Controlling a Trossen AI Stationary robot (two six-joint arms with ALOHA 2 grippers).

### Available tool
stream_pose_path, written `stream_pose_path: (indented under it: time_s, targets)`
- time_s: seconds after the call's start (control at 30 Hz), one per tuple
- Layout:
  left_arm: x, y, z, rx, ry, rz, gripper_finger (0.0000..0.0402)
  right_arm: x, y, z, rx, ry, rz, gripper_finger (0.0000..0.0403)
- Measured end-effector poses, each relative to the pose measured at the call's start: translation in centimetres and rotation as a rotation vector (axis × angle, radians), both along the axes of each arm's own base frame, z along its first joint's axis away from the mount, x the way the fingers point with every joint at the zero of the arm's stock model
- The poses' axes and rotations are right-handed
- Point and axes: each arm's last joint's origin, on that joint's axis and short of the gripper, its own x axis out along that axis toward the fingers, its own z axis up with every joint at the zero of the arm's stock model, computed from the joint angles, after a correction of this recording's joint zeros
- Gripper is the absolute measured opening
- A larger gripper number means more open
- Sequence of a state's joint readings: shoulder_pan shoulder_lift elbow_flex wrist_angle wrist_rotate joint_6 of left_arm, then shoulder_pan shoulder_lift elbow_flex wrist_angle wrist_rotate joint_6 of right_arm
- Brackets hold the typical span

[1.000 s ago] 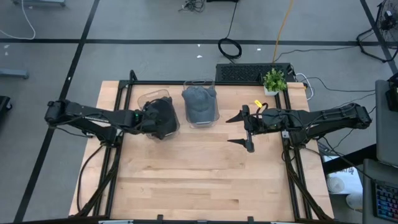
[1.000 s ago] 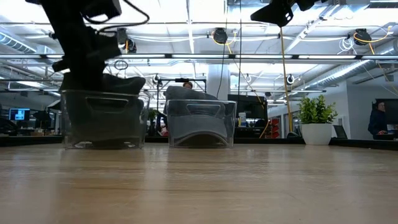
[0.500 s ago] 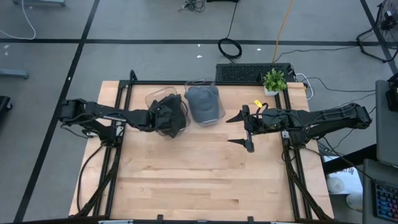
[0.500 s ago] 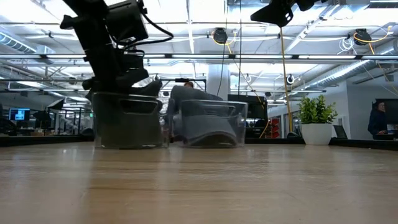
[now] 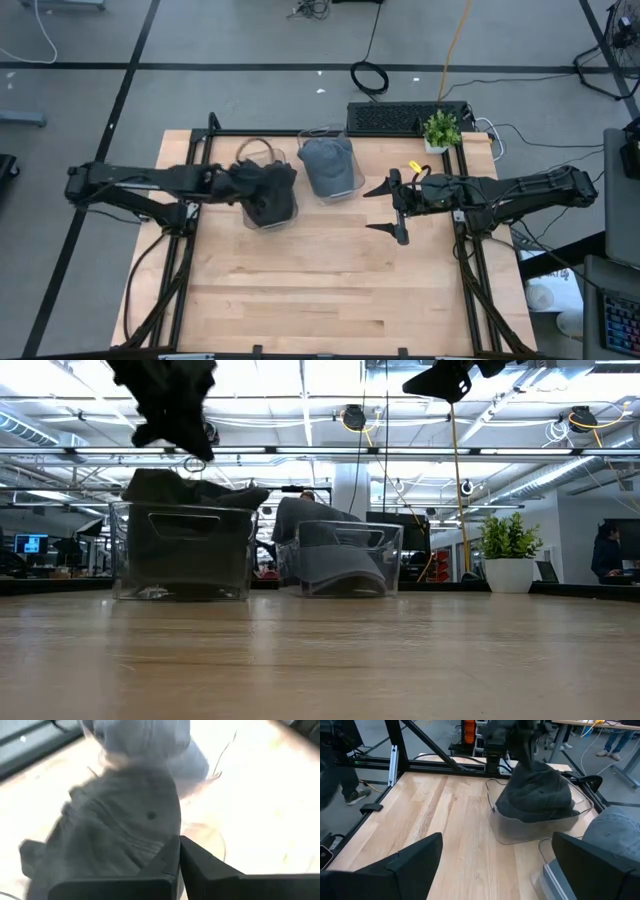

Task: Pick & Place hat
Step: Return to Home Position

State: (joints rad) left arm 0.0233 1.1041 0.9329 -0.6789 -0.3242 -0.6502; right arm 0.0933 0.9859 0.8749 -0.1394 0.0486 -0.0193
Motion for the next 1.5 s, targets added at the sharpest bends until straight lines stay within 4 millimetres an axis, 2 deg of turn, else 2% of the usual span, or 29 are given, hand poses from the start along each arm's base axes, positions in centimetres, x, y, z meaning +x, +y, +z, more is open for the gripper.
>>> stream_pose_path:
  time_s: [0.17,0.27,0.4,0.5,0.57,0.67,0.8,0.9,1.13,1.23,1.37,1.5]
  targets:
    - [-2.1,0.0,2.2,0.03,-0.11,-0.016,0.0004,-0.1,0.0,0.3,0.01,-0.019,-0.003,0.0364]
    - [-3.4,-0.1,3.2,0.042,-0.168,-0.021,0.0016,-0.7,-0.1,0.6,0.022,-0.026,-0.007,0.0364]
    - [-4.5,-1.2,4.2,0.19,-0.247,-0.178,0.004,-2.8,-0.3,1.2,-0.017,-0.01,-0.002,0.0364]
    - [-5.0,-2.2,4.2,0.298,-0.361,-0.359,0.0053,-4.6,-0.6,1.5,-0.033,-0.022,-0.069,0.0364]
    - [-5.6,-2.7,3.5,0.335,-0.419,-0.469,0.006,-5.9,-0.9,1.4,-0.047,-0.054,-0.106,0.0364]
    - [-6.7,-3.1,1.5,0.36,-0.438,-0.521,0.0067,-8.1,-1.4,0.7,-0.125,-0.05,-0.17,0.0364]
    - [-8.1,-3.0,-1.7,0.348,-0.441,-0.47,0.0073,-10.5,-1.8,-1.0,-0.073,-0.08,-0.281,0.0364]
    - [-8.9,-3.0,-3.8,0.355,-0.481,-0.436,0.0071,-11.7,-1.7,-2.5,-0.079,-0.152,-0.207,0.0364]
    - [-10.4,-3.1,-6.9,0.386,-0.63,-0.418,0.0059,-13.6,-1.8,-6.0,-0.007,-0.286,-0.193,0.0364]
    - [-10.7,-3.2,-8.3,0.393,-0.641,-0.432,0.0053,-14.2,-1.9,-7.5,0.011,-0.305,-0.194,0.0364]
    - [-11.2,-3.2,-9.9,0.395,-0.651,-0.432,0.0053,-14.4,-1.9,-8.2,0.018,-0.33,-0.197,0.0364]
    - [-11.8,-3.0,-10.7,0.411,-0.68,-0.432,0.0061,-14.4,-1.9,-8.4,0.015,-0.312,-0.189,0.0364]
